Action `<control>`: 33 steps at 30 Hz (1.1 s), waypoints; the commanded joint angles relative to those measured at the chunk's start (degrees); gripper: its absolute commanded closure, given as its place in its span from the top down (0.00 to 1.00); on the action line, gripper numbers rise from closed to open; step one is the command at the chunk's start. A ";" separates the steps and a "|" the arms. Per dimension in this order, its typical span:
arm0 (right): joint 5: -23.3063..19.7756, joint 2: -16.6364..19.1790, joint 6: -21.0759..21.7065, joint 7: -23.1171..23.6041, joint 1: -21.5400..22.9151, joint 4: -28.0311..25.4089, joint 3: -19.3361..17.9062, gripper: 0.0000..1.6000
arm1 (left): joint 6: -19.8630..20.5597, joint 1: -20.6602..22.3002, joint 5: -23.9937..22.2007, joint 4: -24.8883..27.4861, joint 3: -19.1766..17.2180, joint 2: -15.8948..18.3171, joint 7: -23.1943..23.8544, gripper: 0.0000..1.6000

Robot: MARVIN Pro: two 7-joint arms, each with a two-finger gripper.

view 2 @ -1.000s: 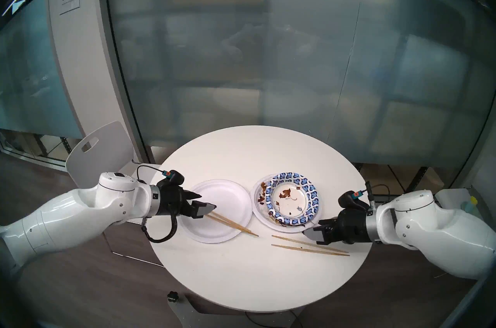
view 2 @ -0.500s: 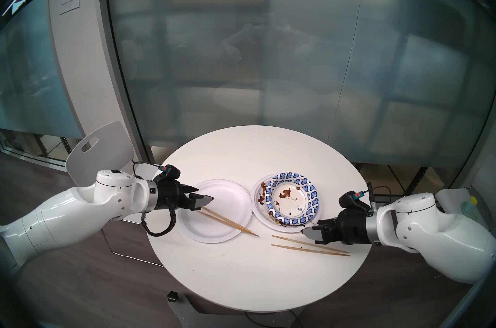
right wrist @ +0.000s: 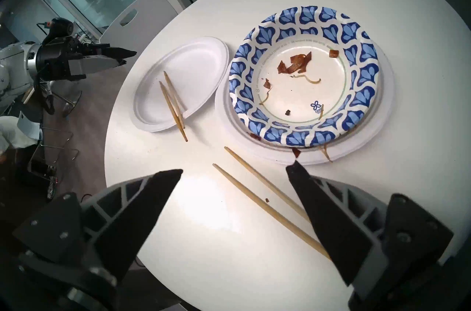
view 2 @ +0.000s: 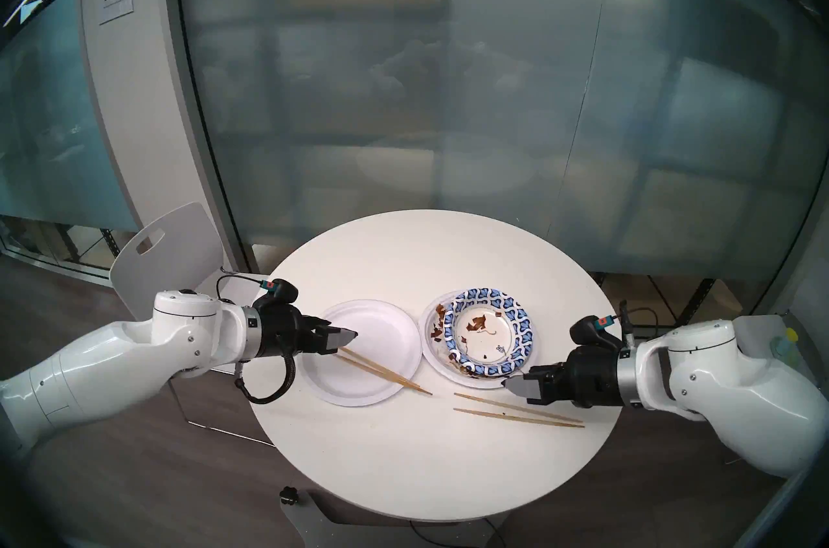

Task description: Stack the plates into one stack

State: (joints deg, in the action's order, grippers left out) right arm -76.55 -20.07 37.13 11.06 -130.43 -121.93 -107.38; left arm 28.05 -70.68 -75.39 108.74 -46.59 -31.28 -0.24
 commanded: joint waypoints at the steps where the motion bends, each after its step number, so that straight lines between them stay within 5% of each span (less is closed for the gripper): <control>1: 0.03 -0.49 -0.35 0.19 0.23 -0.77 -1.00 1.00 | -0.40 0.69 -0.43 1.01 -0.92 0.15 0.18 1.00; 7: 0.11 -0.62 -0.21 0.24 0.30 -0.77 -1.00 1.00 | -3.29 1.95 3.87 -0.59 0.31 1.04 7.35 1.00; 23: 0.21 -0.79 -0.11 0.31 0.42 -0.75 -0.94 1.00 | -11.53 8.33 20.06 -11.85 5.19 -5.18 23.21 1.00; 33: 0.23 -0.83 -0.09 0.33 0.46 -0.73 -0.92 1.00 | -11.96 13.73 27.20 -15.63 7.38 -6.77 31.88 1.00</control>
State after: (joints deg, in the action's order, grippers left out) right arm -76.47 -21.09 37.20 11.39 -130.41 -122.12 -107.81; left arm 16.82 -62.55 -51.00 94.01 -39.01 -36.33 26.22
